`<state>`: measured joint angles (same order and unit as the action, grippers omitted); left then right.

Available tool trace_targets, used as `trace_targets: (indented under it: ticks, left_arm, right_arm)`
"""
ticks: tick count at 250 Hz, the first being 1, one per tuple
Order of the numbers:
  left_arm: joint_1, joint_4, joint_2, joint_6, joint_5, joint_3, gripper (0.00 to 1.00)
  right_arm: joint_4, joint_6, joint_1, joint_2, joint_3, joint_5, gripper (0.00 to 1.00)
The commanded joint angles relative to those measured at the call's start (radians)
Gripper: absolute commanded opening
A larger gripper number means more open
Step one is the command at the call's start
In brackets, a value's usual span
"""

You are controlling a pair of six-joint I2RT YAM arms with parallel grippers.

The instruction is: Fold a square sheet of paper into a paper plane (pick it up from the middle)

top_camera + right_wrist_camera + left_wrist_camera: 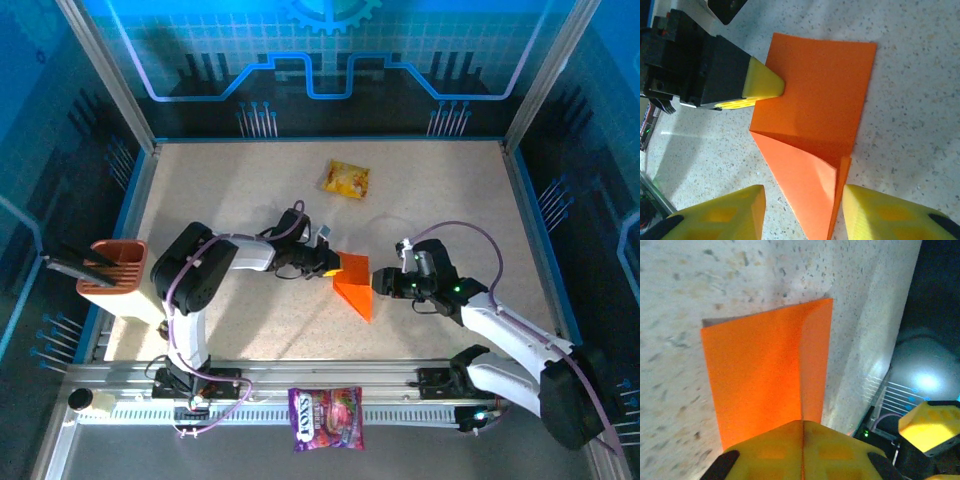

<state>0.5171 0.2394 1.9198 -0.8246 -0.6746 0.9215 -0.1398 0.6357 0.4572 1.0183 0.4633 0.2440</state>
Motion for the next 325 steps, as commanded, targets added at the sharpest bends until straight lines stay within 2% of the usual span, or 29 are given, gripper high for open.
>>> trace_targets:
  ticks: [1, 52, 80, 104, 149, 182, 271, 297, 325]
  left_arm:
    - [0.004, 0.034, -0.086, -0.030, 0.115, -0.042, 0.05]
    - [0.003, -0.028, -0.191, -0.040, 0.286, -0.100, 0.03]
    - [0.003, -0.059, -0.225, -0.036, 0.334, -0.114, 0.04]
    - [0.003, -0.044, -0.225, -0.036, 0.314, -0.112, 0.06]
    - [0.004, -0.024, -0.202, -0.023, 0.256, -0.088, 0.12]
    - [0.004, -0.020, -0.169, -0.013, 0.198, -0.053, 0.15]
    - [0.005, -0.061, -0.102, 0.015, 0.094, 0.028, 0.24]
    - [0.004, -0.097, -0.091, 0.032, 0.097, 0.051, 0.20]
    - [0.004, -0.183, -0.072, 0.092, 0.087, 0.101, 0.14]
  right_arm:
    - [0.063, -0.064, 0.019, -0.019, -0.001, 0.000, 0.46]
    - [0.094, -0.260, 0.145, -0.006, 0.015, -0.173, 0.46]
    - [0.151, -0.337, 0.211, 0.013, 0.002, -0.239, 0.45]
    - [0.179, -0.387, 0.266, 0.046, -0.004, -0.294, 0.44]
    - [0.158, -0.458, 0.398, 0.101, 0.021, -0.478, 0.42]
    - [0.149, -0.418, 0.406, 0.140, 0.018, -0.540, 0.40]
    - [0.236, -0.413, 0.408, 0.189, -0.028, -0.521, 0.40]
    - [0.261, -0.434, 0.410, 0.214, -0.030, -0.505, 0.40]
    - [0.256, -0.420, 0.409, 0.230, -0.021, -0.542, 0.40]
